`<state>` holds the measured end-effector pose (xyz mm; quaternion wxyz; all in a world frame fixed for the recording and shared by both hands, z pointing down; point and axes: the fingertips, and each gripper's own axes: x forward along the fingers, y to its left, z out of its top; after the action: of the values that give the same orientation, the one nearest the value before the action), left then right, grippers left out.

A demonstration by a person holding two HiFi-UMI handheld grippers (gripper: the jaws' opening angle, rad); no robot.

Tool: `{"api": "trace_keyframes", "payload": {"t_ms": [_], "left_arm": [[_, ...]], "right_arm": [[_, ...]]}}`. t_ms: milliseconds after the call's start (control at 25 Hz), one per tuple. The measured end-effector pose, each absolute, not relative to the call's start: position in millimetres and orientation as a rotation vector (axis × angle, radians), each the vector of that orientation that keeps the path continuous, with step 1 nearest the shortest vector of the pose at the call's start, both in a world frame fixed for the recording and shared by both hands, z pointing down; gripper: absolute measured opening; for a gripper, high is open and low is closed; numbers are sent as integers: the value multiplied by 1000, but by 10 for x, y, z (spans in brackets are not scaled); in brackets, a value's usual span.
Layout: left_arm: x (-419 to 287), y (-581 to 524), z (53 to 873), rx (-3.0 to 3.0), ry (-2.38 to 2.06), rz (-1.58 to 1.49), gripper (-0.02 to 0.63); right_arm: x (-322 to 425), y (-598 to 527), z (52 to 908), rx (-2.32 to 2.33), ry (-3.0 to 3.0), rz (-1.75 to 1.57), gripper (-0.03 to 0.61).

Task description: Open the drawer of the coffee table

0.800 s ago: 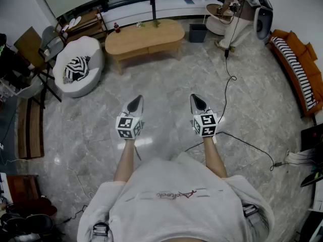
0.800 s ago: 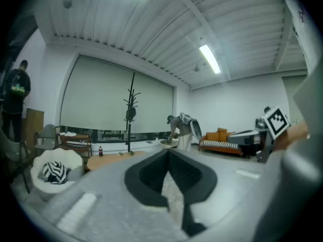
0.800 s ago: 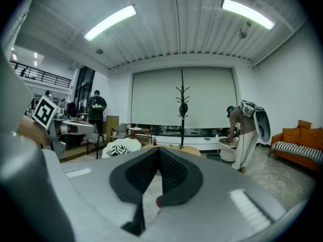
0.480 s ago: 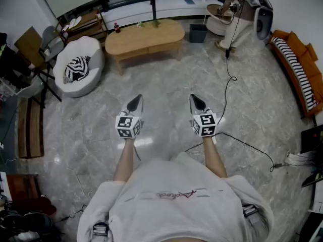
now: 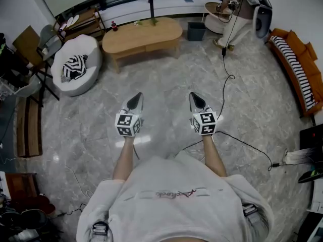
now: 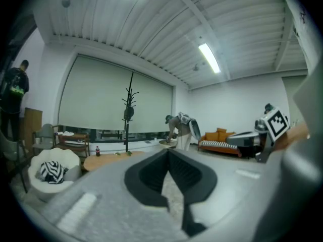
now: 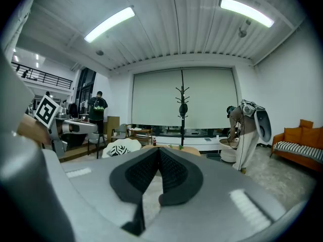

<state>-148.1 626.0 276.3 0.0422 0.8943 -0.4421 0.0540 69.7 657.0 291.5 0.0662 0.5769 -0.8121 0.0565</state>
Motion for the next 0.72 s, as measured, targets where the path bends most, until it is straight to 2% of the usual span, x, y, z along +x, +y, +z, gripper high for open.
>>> {"api": "trace_keyframes", "payload": {"t_ms": [720], "left_arm": [[-1082, 6220, 2853, 2718, -1387, 195, 0]], "right_arm": [[994, 6360, 2884, 1700, -2496, 132, 5]]}}
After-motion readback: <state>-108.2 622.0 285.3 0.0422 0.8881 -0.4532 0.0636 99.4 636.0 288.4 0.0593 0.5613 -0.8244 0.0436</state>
